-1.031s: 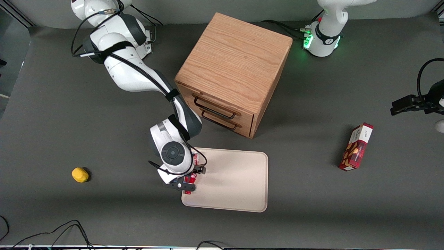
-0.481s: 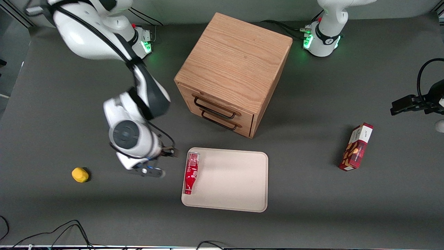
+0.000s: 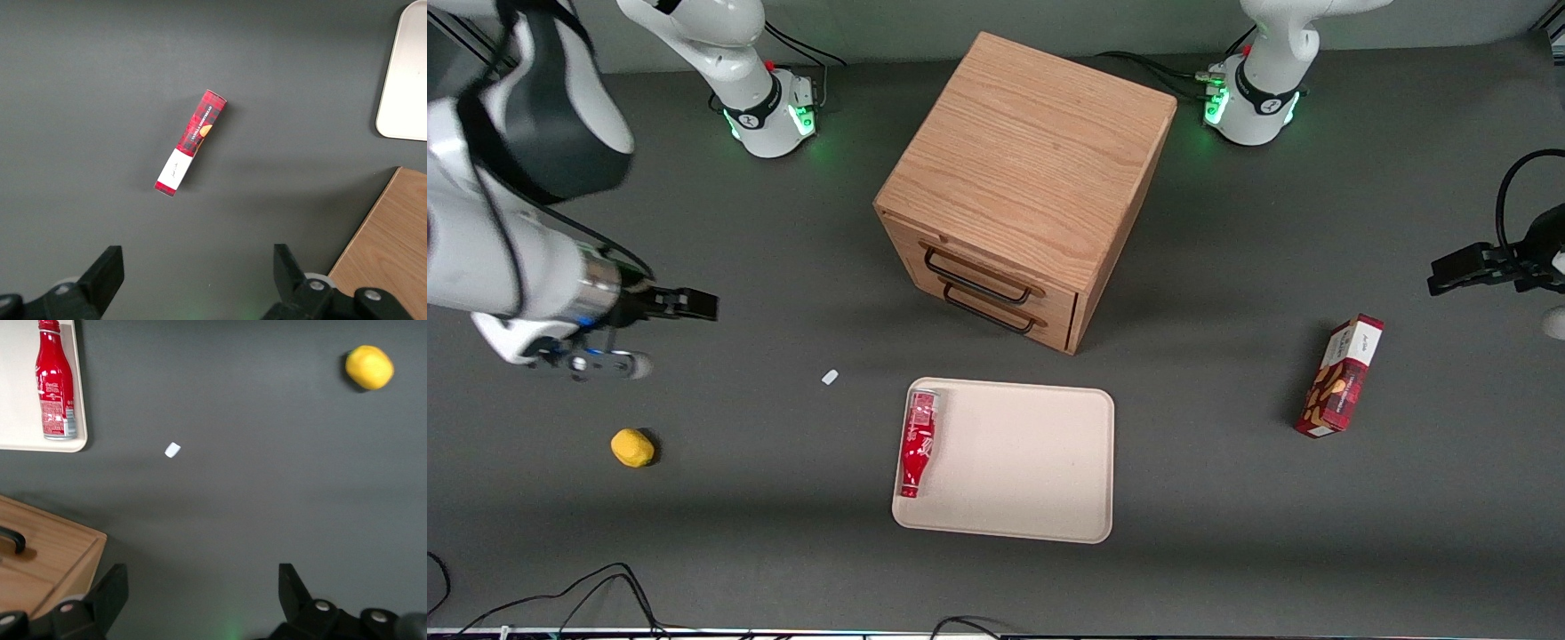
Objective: Place coke bottle on tray
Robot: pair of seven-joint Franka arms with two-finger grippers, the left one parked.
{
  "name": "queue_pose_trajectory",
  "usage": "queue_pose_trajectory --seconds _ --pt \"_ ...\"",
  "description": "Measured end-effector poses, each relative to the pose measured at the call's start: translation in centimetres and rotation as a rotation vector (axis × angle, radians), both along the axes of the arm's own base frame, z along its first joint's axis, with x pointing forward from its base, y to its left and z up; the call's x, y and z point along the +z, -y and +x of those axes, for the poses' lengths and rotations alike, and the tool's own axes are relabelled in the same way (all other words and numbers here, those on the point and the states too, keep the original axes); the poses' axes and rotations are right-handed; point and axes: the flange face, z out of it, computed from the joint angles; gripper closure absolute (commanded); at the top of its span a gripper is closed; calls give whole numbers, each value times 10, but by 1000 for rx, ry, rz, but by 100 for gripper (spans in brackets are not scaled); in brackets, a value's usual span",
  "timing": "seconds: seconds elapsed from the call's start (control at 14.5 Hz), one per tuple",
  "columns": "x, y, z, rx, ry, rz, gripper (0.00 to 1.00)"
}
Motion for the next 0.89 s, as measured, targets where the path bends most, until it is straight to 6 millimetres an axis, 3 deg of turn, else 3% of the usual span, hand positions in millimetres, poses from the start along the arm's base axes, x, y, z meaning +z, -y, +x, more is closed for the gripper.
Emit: queue_pose_trajectory --seconds 0.14,0.41,0.69,0.89 --pt "15 16 -9 0 17 -12 0" --pt "12 15 -30 55 0 -85 0" --pt "44 58 -53 61 34 -36 0" --pt "63 72 -73 26 62 33 0"
